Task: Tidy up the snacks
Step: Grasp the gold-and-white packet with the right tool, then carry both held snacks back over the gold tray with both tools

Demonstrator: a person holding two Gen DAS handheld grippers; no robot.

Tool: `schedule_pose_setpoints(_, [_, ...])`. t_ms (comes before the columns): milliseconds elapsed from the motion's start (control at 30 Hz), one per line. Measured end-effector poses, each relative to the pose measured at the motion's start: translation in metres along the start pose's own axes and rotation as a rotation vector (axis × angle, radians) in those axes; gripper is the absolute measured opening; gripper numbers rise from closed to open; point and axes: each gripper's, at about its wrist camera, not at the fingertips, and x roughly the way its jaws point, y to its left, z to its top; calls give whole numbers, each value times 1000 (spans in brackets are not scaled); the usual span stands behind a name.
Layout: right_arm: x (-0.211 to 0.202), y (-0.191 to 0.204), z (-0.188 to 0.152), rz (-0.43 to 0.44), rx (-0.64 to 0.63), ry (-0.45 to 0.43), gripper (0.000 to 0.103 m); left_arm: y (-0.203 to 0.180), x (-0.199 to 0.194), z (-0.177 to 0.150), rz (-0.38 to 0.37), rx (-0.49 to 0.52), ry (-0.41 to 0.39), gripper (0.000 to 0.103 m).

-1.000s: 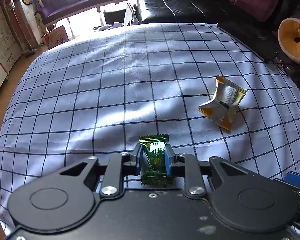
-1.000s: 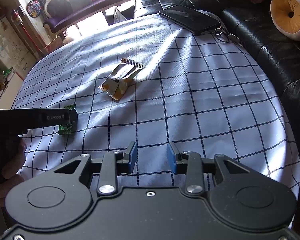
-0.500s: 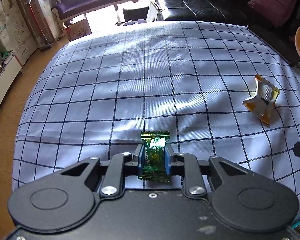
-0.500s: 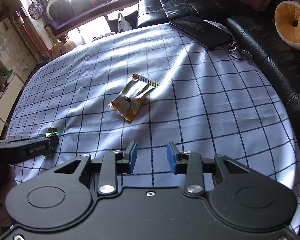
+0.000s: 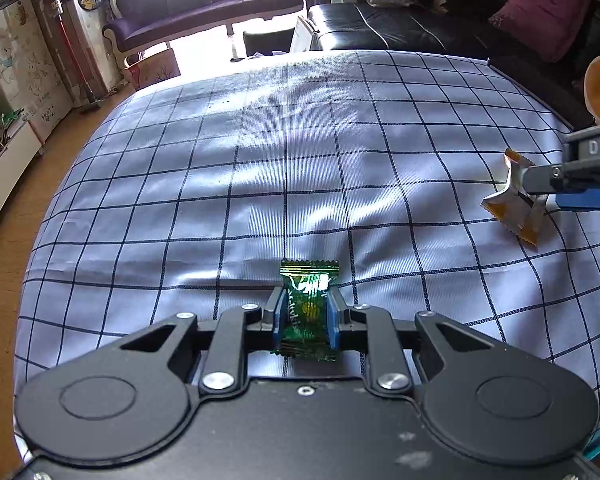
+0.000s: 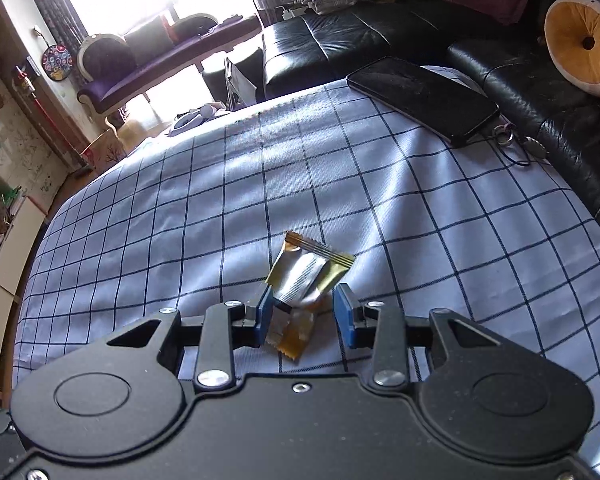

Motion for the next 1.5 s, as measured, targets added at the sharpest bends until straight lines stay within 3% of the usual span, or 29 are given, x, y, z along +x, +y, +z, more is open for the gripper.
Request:
schedule_pose_setpoints(200, [23,-3,6,-8,112,15,52,1,-2,-1,-11,-7,0,22])
schedule_pose_setpoints(333, [27,3,6,-28,105,-8,53,5,-1,-1,-19,-15,0,22])
schedule_pose_setpoints(533, [33,15,7,-65,44,-19,56,4,-1,-3,-12,-9,-7,22])
schedule_pose_setpoints(767, [35,34,-7,-131,-149,-67,57,4,-1,-1,-13,-15,0,22])
schedule_pose_setpoints(867, [34,36,-12,-142,-188,-93,53,4,-1,0,-14,-17,3,22])
schedule_pose_setpoints(1000, [28,28,-11,-126,-173,-98,45,4,-1,3,-9,-17,13,22])
schedule_pose_setpoints(1500, [-29,-11,-30,-57,-66,-63,44,11,-18,4,13,-75,46,18])
